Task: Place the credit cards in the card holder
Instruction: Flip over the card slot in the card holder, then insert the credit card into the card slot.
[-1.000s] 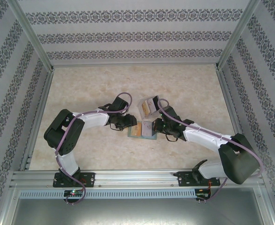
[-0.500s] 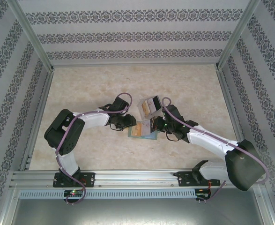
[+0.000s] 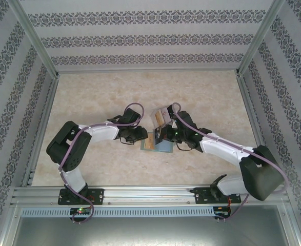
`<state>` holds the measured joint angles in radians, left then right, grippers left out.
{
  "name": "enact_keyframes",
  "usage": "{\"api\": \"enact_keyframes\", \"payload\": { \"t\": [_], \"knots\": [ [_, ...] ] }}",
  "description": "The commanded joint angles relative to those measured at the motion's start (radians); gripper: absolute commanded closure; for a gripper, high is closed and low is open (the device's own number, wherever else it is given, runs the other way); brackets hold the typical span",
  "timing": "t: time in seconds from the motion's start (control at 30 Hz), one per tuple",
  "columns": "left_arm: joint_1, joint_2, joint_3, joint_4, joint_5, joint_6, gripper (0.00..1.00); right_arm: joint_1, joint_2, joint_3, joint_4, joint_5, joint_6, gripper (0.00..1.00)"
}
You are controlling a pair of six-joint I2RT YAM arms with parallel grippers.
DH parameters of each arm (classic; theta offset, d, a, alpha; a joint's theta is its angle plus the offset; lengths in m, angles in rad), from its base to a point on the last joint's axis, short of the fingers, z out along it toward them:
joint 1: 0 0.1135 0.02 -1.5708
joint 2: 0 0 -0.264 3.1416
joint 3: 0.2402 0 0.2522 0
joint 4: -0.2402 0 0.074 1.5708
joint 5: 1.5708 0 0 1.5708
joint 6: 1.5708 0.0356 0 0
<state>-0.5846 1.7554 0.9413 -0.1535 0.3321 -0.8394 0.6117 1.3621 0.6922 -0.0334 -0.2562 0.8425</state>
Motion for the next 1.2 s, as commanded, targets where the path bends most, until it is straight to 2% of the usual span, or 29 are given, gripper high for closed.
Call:
{"api": "enact_keyframes", "payload": {
  "t": [0.0,0.1,0.2,0.5,0.7,0.83,1.17],
  "knots": [
    [-0.012,-0.07,-0.033,-0.039,-0.103,-0.039,0.63,0.017,0.016,0.024,0.009,0.006,0.014,0.96],
    [-0.012,-0.127,-0.066,-0.062,-0.171,-0.054,0.6,0.012,-0.019,-0.017,0.024,0.062,0.009,0.96],
    [-0.012,-0.163,-0.097,-0.041,-0.185,-0.057,0.56,0.004,-0.026,-0.049,0.052,0.043,0.014,0.96],
    [-0.017,-0.071,-0.058,0.067,-0.013,-0.02,0.5,0.007,0.005,-0.166,0.247,0.033,0.102,0.96],
    [-0.027,-0.014,-0.029,0.054,0.017,-0.015,0.51,0.008,0.064,-0.192,0.366,-0.012,0.136,0.97],
    [-0.033,0.008,-0.022,0.044,0.021,-0.02,0.53,0.001,0.104,-0.194,0.36,0.0,0.16,0.97],
    [-0.052,0.024,-0.022,0.027,0.008,-0.023,0.59,0.01,0.187,-0.227,0.472,-0.022,0.167,0.95]
  ]
}}
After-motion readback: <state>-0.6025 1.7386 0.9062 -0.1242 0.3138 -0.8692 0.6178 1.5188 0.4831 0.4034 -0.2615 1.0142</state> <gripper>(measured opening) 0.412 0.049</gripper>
